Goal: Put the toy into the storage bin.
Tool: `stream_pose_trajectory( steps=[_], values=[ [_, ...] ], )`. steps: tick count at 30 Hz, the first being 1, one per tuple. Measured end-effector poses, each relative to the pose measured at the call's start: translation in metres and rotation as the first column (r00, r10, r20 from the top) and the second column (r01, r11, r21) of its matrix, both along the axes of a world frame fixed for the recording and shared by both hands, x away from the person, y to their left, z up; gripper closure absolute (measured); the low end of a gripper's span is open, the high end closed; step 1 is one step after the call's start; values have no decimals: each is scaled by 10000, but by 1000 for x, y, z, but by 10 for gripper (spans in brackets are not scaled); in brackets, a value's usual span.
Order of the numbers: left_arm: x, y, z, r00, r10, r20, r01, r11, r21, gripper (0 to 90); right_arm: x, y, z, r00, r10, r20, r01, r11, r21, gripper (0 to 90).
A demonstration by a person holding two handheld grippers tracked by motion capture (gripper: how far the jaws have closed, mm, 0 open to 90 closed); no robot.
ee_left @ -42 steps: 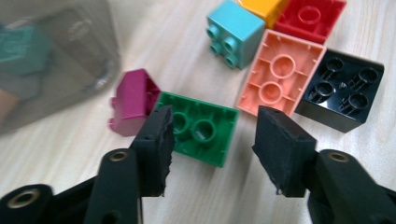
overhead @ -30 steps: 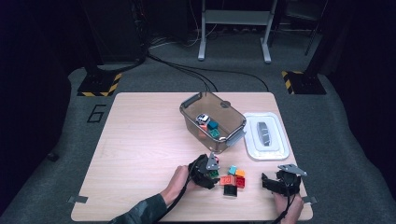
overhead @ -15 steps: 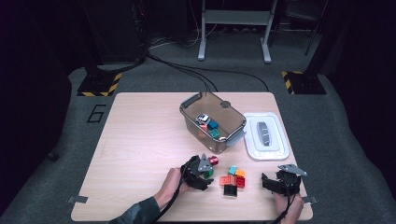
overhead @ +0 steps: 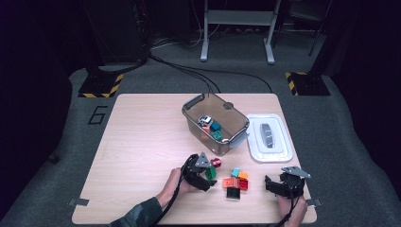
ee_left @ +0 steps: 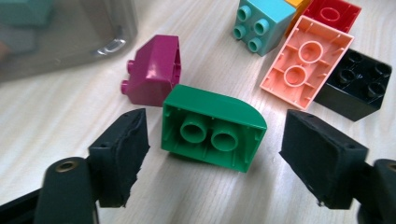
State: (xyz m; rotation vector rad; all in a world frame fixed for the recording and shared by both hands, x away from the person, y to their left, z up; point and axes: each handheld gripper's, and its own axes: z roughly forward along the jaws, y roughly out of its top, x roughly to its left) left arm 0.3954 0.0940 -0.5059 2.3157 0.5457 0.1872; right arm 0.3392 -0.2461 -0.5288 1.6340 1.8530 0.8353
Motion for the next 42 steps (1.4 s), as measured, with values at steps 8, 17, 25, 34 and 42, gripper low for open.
stream_pose_trajectory(
  steps=[8, 17, 25, 34, 42],
  values=[
    [1, -3, -3, 9999, -125, 37, 125, 9999, -81, 397, 0, 0, 0, 10000, -6, 2, 6, 10000, -7, 106],
    [-2, 2, 0, 9998, -59, 203, 63, 9998, -208, 434, 0, 0, 0, 10000, -5, -2, 5, 10000, -3, 106],
    [-1, 18, 11, 9995, 200, 264, -191, 9992, -356, 435, 0, 0, 0, 10000, 0, 3, 0, 10000, -10, 106],
    [5, 36, 26, 9972, 616, 429, -595, 9970, -492, 436, 0, 0, 0, 10000, 0, 2, 0, 10000, -9, 106],
    [15, 54, 43, 9915, 1181, 545, -1141, 9908, -725, 436, 0, 0, 0, 10000, 19, -2, -19, 10000, 7, 106]
  ],
)
